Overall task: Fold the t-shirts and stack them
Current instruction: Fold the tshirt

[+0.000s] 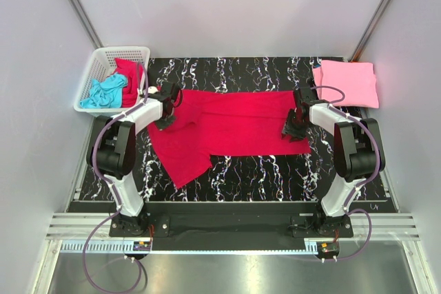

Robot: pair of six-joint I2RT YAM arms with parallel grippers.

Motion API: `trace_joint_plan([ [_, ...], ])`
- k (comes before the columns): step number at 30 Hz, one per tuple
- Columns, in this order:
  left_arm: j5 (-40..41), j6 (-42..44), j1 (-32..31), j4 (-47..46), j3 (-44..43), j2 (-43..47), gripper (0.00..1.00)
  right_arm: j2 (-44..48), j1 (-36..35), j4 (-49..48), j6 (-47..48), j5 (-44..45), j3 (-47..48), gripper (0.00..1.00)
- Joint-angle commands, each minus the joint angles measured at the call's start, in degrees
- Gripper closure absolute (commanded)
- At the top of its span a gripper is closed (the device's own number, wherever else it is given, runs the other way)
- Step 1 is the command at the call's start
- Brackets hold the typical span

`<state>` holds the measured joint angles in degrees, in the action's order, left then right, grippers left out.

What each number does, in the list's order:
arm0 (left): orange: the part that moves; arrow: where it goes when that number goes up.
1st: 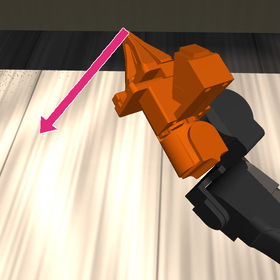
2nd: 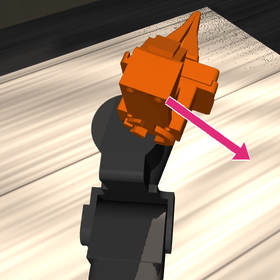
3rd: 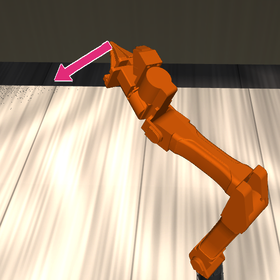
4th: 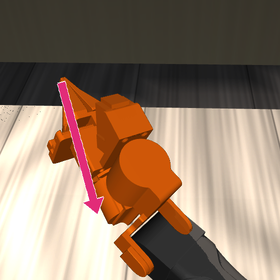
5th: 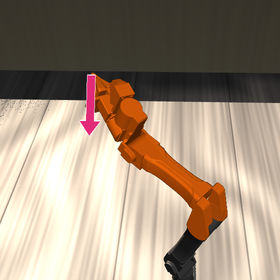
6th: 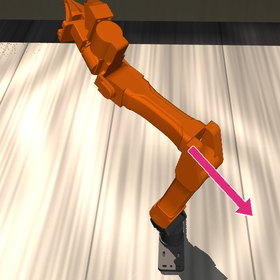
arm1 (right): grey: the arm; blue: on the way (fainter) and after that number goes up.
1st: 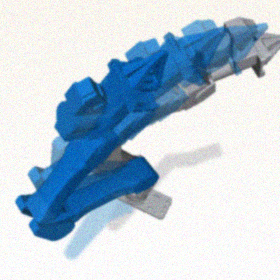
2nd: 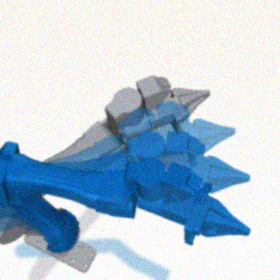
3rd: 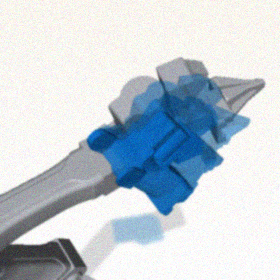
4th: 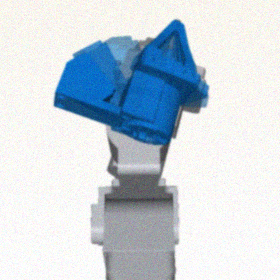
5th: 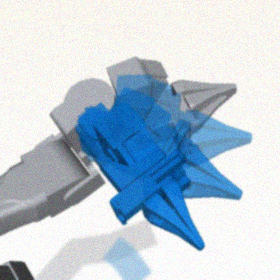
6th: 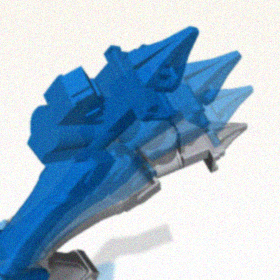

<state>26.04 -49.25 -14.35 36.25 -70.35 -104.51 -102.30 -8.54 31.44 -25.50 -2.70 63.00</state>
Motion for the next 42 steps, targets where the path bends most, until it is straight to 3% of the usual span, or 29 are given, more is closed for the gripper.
trace_joint_plan([
  [1,3.9,-1.5,0.2,0.9,0.2,1.2,0.99,-0.9,-0.3,1.0,0.5,1.6,0.7,0.56],
  [7,3.4,-1.6,0.2,1.5,-0.2,-0.5,0.87,-1.0,-0.4,1.0,0.4,1.3,0.7,0.56],
  [10,2.8,-1.5,0.2,1.5,-0.2,-1.0,0.71,-0.7,-0.4,0.9,0.5,1.5,0.5,0.56],
  [11,2.7,-1.5,0.2,1.6,-0.2,-1.1,0.61,-0.8,-0.4,0.9,0.6,1.5,0.5,0.56],
  [15,3.2,-2.4,0.2,1.5,1.2,-0.1,0.43,-0.8,-0.5,0.8,0.5,1.3,0.5,0.56],
  [19,4.3,-4.1,0.2,0.4,3.5,4.0,0.40,0.8,-0.4,0.8,0.3,2.3,-0.2,0.57],
  [23,1.4,-6.6,0.1,-2.8,8.8,10.5,0.39,9.1,-0.4,-1.4,-4.8,7.9,-4.0,0.53],
  [29,-3.9,-9.7,-2.7,-8.8,23.6,23.8,0.38,19.2,-0.3,-4.3,-9.6,12.5,-11.7,0.50],
  [36,-13.0,-10.9,-5.3,-12.1,34.3,33.1,0.37,22.9,-0.3,-6.3,-12.4,12.2,-20.0,0.49],
  [42,-18.7,-9.5,-5.7,-11.7,37.8,38.0,0.37,23.8,1.6,-6.4,-14.0,9.4,-23.4,0.48],
])
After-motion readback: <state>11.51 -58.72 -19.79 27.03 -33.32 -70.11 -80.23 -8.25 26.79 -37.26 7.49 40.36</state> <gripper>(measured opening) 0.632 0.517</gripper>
